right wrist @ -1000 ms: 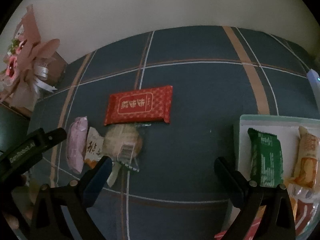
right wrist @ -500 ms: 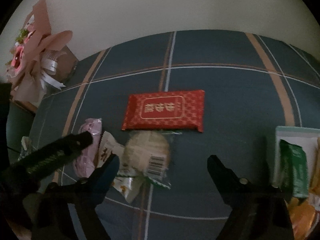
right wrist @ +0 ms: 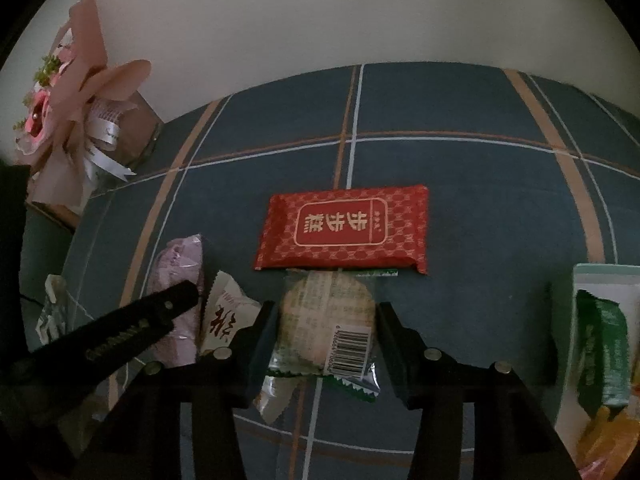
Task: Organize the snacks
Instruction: 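Grasp the pink bag with the left tool while the right grasps the wrapped round bun, then carry the pink bag and round bun over the tray and open both tools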
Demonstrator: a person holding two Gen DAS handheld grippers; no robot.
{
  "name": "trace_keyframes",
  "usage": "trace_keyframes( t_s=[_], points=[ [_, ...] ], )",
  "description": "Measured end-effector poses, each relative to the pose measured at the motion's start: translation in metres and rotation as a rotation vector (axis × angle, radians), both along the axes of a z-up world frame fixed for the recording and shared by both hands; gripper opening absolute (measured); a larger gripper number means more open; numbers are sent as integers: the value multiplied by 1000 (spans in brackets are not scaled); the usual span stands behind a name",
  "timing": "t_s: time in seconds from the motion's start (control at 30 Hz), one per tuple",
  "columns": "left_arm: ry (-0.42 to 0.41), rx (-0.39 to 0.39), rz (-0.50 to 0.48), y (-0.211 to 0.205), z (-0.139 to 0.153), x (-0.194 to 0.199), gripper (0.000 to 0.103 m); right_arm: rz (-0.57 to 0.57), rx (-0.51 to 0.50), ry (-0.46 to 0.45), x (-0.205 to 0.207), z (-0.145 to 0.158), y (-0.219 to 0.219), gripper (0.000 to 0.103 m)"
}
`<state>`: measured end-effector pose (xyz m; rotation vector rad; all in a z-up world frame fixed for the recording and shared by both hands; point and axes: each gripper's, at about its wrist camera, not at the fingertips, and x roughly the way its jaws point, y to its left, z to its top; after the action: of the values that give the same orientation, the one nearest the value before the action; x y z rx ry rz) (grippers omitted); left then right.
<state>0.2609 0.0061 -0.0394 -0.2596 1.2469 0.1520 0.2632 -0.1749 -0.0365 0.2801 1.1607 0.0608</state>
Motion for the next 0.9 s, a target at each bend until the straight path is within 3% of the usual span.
trace_keyframes(
  t_s=[0.27, 0.53, 0.9],
  points=[
    [-51, -1, 22, -5, 36, -4, 39, -30, -32, -19, -7, 28, -17, 52],
    [-111, -44, 0, -35, 72, -13, 39, -90, -71, -7, -24, 54, -60, 52],
    [-163, -81, -112, -103, 107, -43, 39, -239, -95, -30, -53, 97, -144, 52]
  ],
)
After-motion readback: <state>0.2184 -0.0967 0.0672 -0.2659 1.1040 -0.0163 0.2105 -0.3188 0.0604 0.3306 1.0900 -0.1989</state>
